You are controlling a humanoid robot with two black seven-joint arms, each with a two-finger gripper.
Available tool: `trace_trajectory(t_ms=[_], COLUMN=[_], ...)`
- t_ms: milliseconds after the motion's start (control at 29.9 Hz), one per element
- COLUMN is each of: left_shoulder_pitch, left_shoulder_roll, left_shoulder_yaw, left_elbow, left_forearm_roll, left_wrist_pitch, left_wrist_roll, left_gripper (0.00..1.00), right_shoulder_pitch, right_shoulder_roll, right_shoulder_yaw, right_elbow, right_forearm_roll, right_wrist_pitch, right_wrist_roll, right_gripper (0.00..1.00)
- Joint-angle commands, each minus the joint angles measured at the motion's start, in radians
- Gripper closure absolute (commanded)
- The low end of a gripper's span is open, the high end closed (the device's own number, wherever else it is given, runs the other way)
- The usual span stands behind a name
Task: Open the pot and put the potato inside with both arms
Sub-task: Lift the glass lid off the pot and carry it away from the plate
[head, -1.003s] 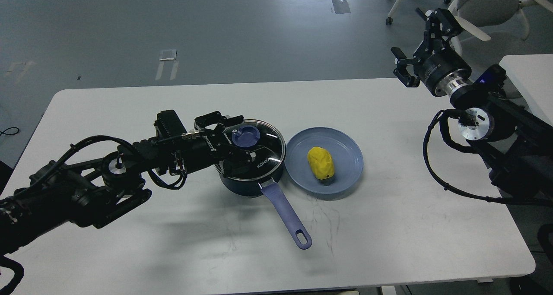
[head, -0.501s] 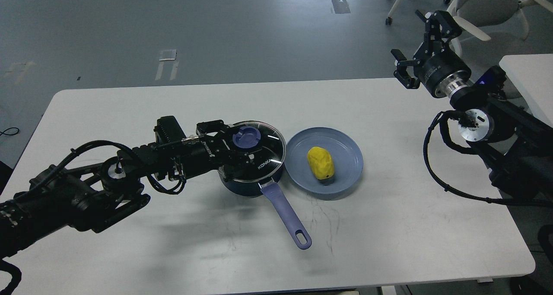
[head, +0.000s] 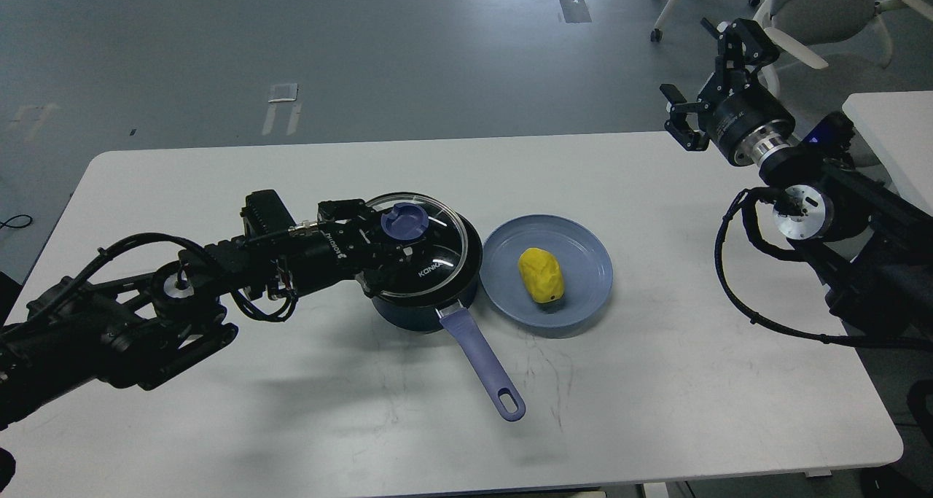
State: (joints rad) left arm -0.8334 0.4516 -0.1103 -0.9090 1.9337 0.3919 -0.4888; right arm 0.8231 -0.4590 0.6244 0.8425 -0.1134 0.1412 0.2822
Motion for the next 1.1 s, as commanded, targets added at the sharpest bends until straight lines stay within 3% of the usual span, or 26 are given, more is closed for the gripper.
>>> trace_trajectory(t_ms=[0,234,401,568,869,1069], left_shoulder_pitch=[-0.007,-0.010,-0.004,0.054,0.165,0.181], left_shoulder_roll=[0.033,0.180,0.298,0.386,0.360,0.283], left_shoulder_yaw=[-0.002,-0.012,-0.005,0.004,0.004,0.006], left_elbow=[-0.043,-0.200,-0.205,-0.203,-0.185,-0.085], left_forearm_roll=[-0.004,-0.093,-0.096,-0.097,-0.105,-0.160], left_wrist_pitch=[0.010,0.019,0.097,0.097,0.097,0.097], left_wrist_roll=[0.000,0.000,0.000,0.000,0.000,0.000], left_gripper=[0.45,0.45,0.45,0.45,0.45,0.45], right_shoulder_pitch=[0.001,0.004,0.005,0.007,0.011,0.010], right_shoulder_roll=[0.000,0.000,0.000,-0.001,-0.001,-0.018], right_shoulder_yaw=[0.000,0.000,0.000,0.000,0.000,0.000], right_elbow=[0.001,0.001,0.003,0.003,0.006,0.009], right_forearm_roll=[0.000,0.000,0.000,0.000,0.000,0.001], right_wrist_pitch=[0.000,0.000,0.000,0.000,0.001,0.000], right_wrist_roll=[0.000,0.000,-0.001,-0.003,-0.005,-0.005], right_gripper=[0.00,0.00,0.00,0.00,0.00,0.00])
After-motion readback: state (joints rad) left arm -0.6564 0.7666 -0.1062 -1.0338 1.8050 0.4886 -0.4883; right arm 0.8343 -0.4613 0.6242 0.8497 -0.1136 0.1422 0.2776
